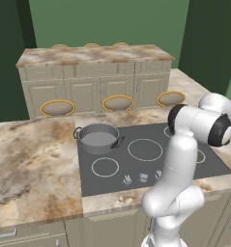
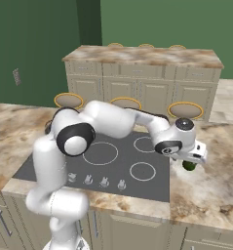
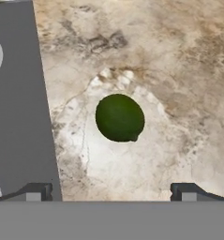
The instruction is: Turn on the burner for the pot on the stove. Wait thirty seconds for the pot to heat up. Then add the lime to the pot.
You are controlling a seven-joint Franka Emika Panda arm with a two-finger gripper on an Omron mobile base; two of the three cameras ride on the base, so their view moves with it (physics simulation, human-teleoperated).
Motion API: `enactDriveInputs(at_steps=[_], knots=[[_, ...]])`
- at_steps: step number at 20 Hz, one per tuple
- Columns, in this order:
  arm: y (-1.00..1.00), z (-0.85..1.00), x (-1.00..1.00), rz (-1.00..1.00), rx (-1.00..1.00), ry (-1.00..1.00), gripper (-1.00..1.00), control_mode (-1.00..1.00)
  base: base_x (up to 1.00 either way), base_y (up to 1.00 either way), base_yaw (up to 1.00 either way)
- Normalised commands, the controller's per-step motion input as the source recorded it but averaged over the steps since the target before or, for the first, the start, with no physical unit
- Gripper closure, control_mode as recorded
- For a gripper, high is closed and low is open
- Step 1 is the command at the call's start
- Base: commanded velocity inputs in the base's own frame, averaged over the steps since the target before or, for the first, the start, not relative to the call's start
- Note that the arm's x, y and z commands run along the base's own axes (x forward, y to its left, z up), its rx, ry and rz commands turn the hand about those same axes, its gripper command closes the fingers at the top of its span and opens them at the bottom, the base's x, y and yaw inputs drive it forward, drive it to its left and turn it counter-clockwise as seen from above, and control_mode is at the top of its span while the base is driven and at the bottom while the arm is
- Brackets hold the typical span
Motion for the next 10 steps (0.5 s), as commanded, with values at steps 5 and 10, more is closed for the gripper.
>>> enactDriveInputs(at_steps=[5, 10], knots=[[0.0, -0.1, 0.22, 0.0, 0.0, 0.03, -1.0, -1.0, 0.0, 0.0, 0.0], [0.0, -0.24, 0.35, 0.0, -0.01, 0.06, -1.0, -1.0, 0.0, 0.0, 0.0]])
